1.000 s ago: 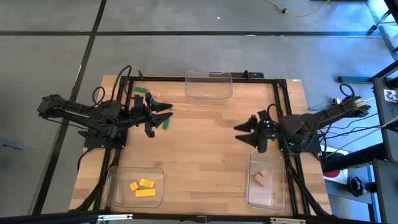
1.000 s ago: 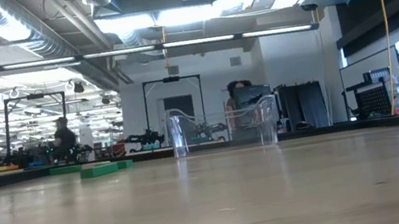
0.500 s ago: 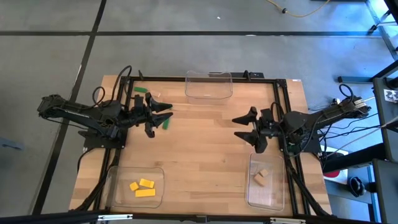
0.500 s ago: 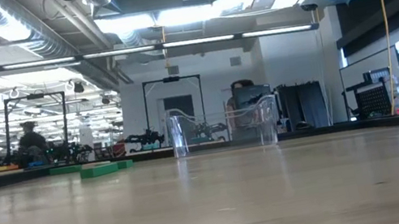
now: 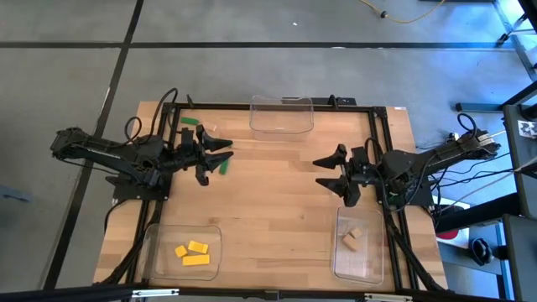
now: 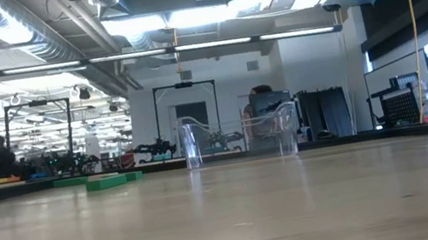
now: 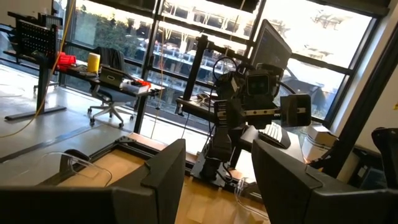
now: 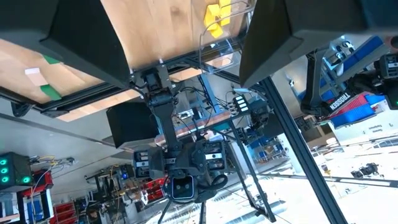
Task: Sort & place blocks by color
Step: Put the light brown block into bottom right transparent the bin
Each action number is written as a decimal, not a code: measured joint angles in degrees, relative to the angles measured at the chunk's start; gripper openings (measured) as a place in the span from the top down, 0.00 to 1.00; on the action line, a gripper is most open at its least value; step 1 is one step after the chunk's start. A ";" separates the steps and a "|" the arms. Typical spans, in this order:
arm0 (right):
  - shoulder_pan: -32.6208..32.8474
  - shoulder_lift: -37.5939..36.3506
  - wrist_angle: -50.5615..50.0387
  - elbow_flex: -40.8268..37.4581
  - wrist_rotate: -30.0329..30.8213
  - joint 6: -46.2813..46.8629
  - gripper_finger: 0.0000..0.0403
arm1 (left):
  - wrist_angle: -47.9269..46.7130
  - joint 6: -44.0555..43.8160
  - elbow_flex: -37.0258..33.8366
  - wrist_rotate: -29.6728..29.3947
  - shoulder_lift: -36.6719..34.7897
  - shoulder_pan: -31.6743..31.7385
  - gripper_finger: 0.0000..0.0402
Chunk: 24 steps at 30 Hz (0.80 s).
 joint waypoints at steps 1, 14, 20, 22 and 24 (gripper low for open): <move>0.00 0.00 0.00 0.00 0.00 0.00 0.24 | 0.00 0.00 0.00 0.00 0.00 0.02 0.56; 0.00 0.00 0.00 0.02 0.00 -0.11 0.24 | 0.00 -0.27 0.00 0.72 0.00 0.01 0.56; 0.00 0.00 0.02 0.02 0.02 0.20 0.24 | -0.08 -2.45 0.00 2.89 0.00 0.01 0.56; 0.00 0.00 0.03 0.02 0.00 1.33 0.24 | -0.12 -2.43 0.00 2.91 0.00 0.00 0.56; 0.00 0.00 0.04 0.02 0.00 1.38 0.24 | -0.15 -2.41 0.00 2.91 0.00 0.01 0.56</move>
